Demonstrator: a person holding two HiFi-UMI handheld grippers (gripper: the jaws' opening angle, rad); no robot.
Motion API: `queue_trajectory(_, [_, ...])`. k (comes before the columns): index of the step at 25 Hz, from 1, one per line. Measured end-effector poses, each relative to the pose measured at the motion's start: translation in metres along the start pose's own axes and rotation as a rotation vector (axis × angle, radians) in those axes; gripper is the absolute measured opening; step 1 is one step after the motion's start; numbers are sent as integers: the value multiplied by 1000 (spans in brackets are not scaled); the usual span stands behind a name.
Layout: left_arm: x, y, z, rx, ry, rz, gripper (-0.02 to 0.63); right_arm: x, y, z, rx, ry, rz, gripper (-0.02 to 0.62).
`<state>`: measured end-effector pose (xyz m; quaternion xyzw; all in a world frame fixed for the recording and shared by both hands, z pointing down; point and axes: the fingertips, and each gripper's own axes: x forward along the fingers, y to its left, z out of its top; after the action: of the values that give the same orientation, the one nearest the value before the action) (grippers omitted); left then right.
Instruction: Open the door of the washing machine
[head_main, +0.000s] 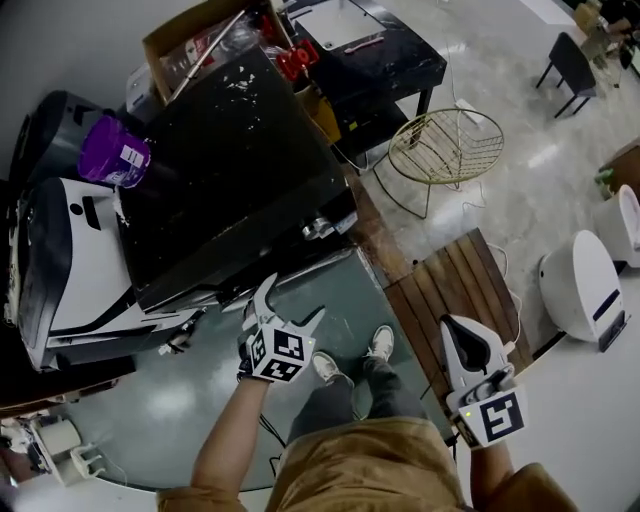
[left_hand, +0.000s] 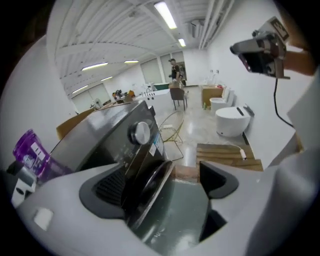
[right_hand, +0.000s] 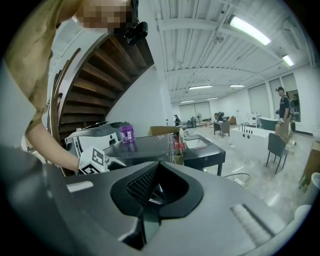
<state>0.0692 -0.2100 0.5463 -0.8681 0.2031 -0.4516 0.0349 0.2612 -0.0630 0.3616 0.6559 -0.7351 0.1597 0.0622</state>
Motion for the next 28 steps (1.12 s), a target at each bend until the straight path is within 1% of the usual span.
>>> queue_trajectory(8, [86,-23,-9,301,172,-67,385,-10,-21,-25,29,22,-40,5])
queue_trajectory(11, [113,-34,-12,389,227,-95,361,-18,-30,-36,39,41,-61,5])
queue_trajectory(13, [129,-39,-14,405,262,-119,346,-23,-34,-43,48,52,-73,5])
queue_trajectory(15, [143,-40,-17,403,295,-139,324,-25,-37,-50,58,63,-82,5])
queue_trajectory(19, [167,-39,-17,431,363,-150,290,-31,-44,-63,75,83,-94,5])
queue_trajectory(22, [180,-37,-17,456,420,-160,279,-32,-48,-72,88,88,-101,5])
queue_trajectory(25, [191,-36,-18,463,459,-154,267,-31,-48,-78,103,87,-102,3])
queue_trajectory(28, [201,-33,-22,465,500,-129,262,-32,-49,-83,120,84,-104,5])
